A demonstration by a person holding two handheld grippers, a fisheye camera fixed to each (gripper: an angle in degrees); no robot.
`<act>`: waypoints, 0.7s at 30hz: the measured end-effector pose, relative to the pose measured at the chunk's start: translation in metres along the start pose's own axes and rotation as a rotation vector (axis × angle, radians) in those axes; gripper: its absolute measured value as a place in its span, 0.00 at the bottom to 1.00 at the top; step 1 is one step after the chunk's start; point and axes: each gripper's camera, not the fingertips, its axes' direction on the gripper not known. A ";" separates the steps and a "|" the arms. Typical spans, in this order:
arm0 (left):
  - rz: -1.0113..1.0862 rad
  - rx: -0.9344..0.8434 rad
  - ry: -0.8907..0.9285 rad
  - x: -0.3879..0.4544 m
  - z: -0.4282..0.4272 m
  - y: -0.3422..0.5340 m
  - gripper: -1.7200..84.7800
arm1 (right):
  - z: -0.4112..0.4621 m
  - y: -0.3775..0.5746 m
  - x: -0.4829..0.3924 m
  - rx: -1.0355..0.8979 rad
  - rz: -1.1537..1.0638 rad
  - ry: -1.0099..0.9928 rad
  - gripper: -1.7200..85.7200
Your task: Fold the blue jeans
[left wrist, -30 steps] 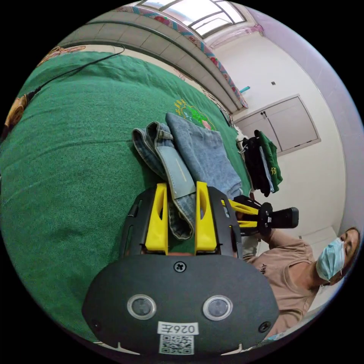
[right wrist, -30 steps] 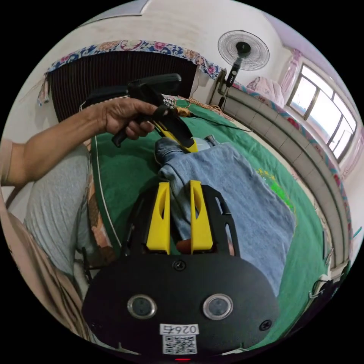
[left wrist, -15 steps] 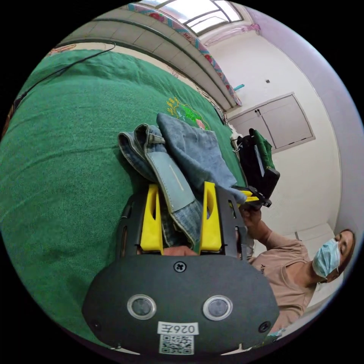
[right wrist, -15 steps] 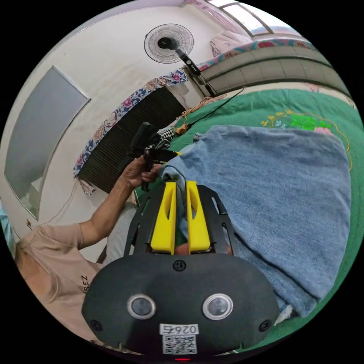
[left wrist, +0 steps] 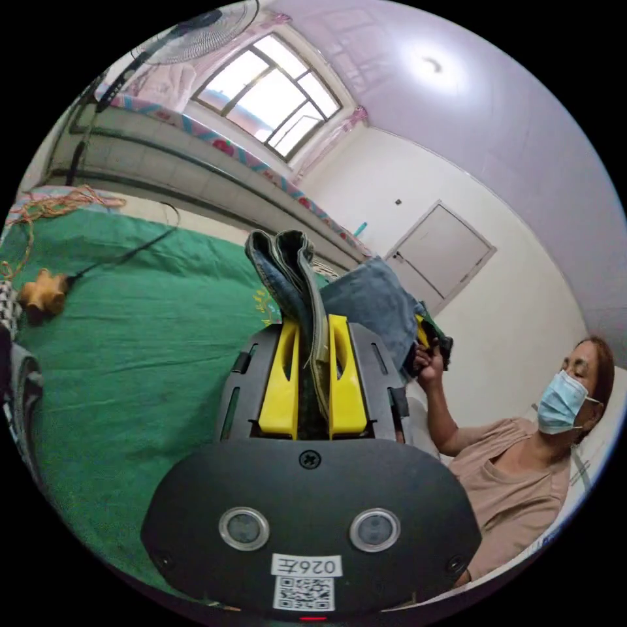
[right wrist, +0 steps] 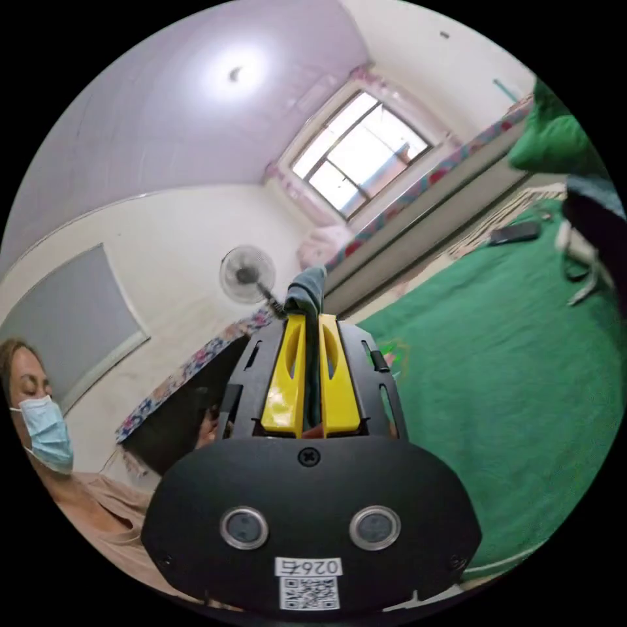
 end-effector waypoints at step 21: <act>-0.162 -0.364 -0.685 -0.056 0.116 0.022 0.15 | 0.190 0.026 -0.037 -0.718 -0.387 0.369 0.12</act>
